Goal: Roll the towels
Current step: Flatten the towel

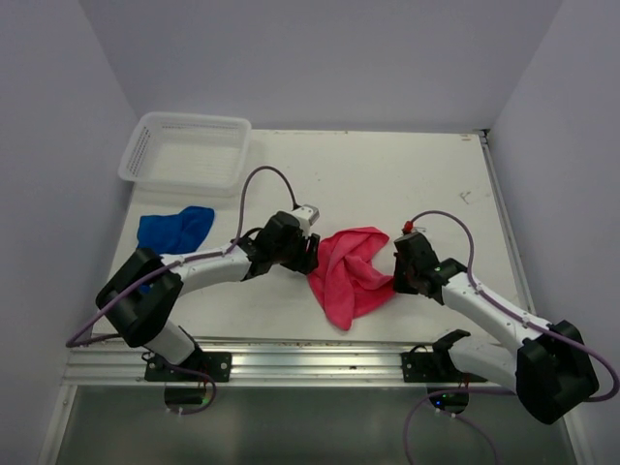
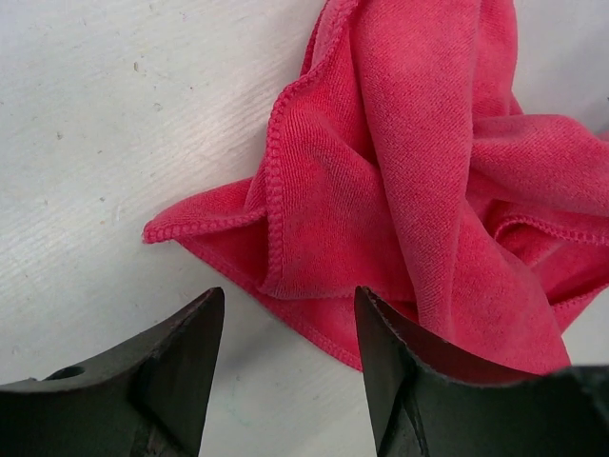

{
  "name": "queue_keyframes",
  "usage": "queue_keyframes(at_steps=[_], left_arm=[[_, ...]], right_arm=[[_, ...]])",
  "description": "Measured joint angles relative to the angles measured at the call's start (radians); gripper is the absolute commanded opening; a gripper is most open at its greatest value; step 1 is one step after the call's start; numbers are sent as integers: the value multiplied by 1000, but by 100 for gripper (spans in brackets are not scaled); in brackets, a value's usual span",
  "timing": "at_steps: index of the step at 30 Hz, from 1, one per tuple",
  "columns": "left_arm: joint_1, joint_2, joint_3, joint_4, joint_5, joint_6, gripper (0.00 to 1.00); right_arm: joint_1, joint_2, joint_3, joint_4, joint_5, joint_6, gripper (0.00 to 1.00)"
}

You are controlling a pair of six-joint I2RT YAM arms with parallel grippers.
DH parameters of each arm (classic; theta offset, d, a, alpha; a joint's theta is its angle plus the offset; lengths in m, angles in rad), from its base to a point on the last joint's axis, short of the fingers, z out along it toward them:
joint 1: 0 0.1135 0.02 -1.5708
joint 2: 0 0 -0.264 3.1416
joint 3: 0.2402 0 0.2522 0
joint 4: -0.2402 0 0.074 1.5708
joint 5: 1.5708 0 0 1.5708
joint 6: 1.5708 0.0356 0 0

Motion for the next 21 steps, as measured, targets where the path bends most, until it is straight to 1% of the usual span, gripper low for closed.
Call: queue_keyframes(at_steps=[4, 8, 9, 10, 14, 15, 16, 17, 21], left_arm=[[-5, 43, 0, 43, -11, 7, 59], [-6, 70, 0, 82, -16, 12, 54], [-6, 76, 0, 90, -16, 13, 49], [-6, 83, 0, 98, -17, 16, 47], [-6, 113, 0, 119, -16, 28, 44], [-6, 121, 0, 122, -16, 28, 41], [-6, 127, 0, 124, -16, 29, 36], [-6, 132, -1, 126, -16, 29, 25], [-7, 133, -17, 143, -19, 29, 0]], right_arm=[[-3, 2, -5, 8, -7, -6, 0], [-7, 2, -5, 18, -11, -11, 0], [-8, 2, -5, 20, -12, -13, 0], [-9, 2, -5, 21, -15, -14, 0], [-13, 4, -8, 28, -26, -19, 0], [-14, 6, -10, 29, -26, -19, 0], [-14, 7, -12, 31, -27, -19, 0], [-14, 8, -14, 32, -27, -20, 0], [-14, 8, -17, 34, -27, -21, 0]])
